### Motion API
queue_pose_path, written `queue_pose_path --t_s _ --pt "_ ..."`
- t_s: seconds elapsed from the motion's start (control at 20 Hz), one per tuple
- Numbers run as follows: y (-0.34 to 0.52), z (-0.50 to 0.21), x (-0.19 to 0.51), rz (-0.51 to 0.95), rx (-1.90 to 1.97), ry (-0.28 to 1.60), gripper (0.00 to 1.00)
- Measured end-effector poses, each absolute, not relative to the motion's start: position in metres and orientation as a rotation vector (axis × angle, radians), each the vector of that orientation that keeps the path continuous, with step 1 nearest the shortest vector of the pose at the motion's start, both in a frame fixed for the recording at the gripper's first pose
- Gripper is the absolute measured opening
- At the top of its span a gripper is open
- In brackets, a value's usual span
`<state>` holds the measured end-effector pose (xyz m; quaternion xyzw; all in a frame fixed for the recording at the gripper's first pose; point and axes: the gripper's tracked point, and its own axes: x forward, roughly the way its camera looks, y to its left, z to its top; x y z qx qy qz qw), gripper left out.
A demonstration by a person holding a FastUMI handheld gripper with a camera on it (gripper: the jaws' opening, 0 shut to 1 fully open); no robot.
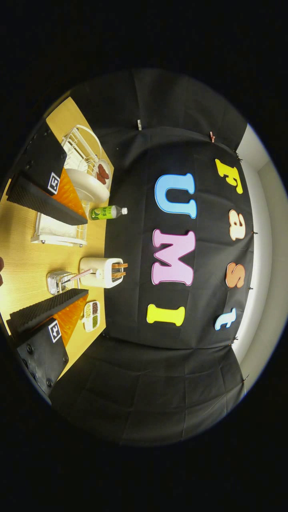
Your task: Take the plate from the dish rack, then take the spoon from the basket and place it into the plate.
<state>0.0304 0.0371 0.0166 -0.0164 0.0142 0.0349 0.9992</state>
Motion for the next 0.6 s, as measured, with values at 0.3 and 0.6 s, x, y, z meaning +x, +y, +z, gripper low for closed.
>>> queue_pose_path --t_s 0.3,0.6 --pt "0.086 0.040 0.073 0.175 -0.025 0.056 0.98" --pt "0.141 0.062 0.127 0.243 -0.024 0.096 0.98"
